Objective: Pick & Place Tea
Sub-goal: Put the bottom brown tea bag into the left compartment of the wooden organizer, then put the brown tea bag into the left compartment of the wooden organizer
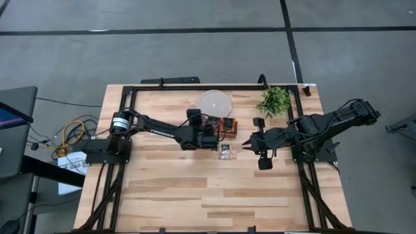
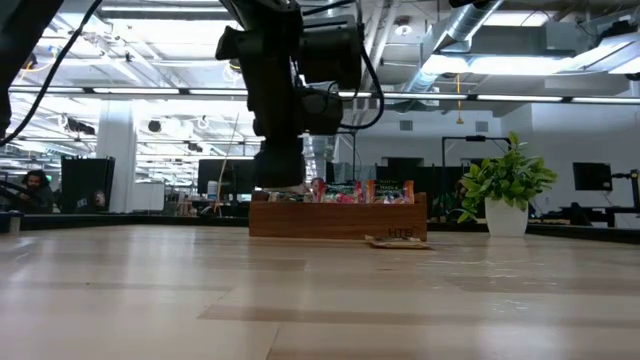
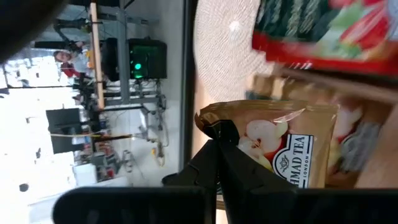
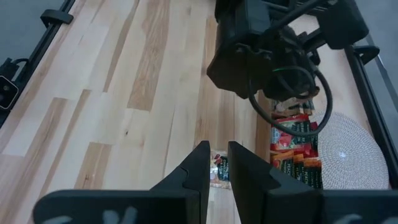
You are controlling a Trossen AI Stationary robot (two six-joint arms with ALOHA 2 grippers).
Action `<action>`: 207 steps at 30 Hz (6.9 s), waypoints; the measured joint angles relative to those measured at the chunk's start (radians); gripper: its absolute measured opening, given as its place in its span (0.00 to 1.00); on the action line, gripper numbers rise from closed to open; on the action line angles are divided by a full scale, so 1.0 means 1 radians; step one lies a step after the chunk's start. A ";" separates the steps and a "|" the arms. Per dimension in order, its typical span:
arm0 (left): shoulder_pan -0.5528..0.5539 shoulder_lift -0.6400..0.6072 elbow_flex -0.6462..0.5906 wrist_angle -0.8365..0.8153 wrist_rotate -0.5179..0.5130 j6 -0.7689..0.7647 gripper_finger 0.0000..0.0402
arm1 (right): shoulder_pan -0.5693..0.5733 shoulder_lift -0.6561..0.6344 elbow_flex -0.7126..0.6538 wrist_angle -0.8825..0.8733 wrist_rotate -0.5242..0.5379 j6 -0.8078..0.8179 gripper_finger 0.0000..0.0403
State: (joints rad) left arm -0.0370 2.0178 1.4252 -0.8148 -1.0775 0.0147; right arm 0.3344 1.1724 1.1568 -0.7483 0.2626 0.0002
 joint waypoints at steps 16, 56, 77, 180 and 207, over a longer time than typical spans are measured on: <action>0.012 0.000 -0.078 0.151 0.024 0.103 0.00 | 0.000 0.000 0.000 0.000 0.000 0.000 0.12; 0.031 0.001 -0.086 0.216 0.080 0.154 0.01 | -0.001 0.000 0.000 0.002 0.001 0.026 0.12; 0.031 0.001 -0.085 0.230 -0.038 0.179 0.25 | -0.001 0.000 0.000 0.002 0.001 0.027 0.12; -0.199 -0.771 -0.524 -0.576 0.239 -1.085 0.26 | -0.194 0.744 0.130 -0.083 -0.110 1.404 0.41; -0.199 -0.770 -0.524 -0.584 0.248 -1.078 0.26 | -0.098 0.829 0.133 -0.054 -0.130 1.416 0.31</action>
State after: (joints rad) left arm -0.2356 1.2476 0.9010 -1.3983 -0.8295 -1.0636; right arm 0.2359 2.0010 1.2896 -0.8028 0.1327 1.4165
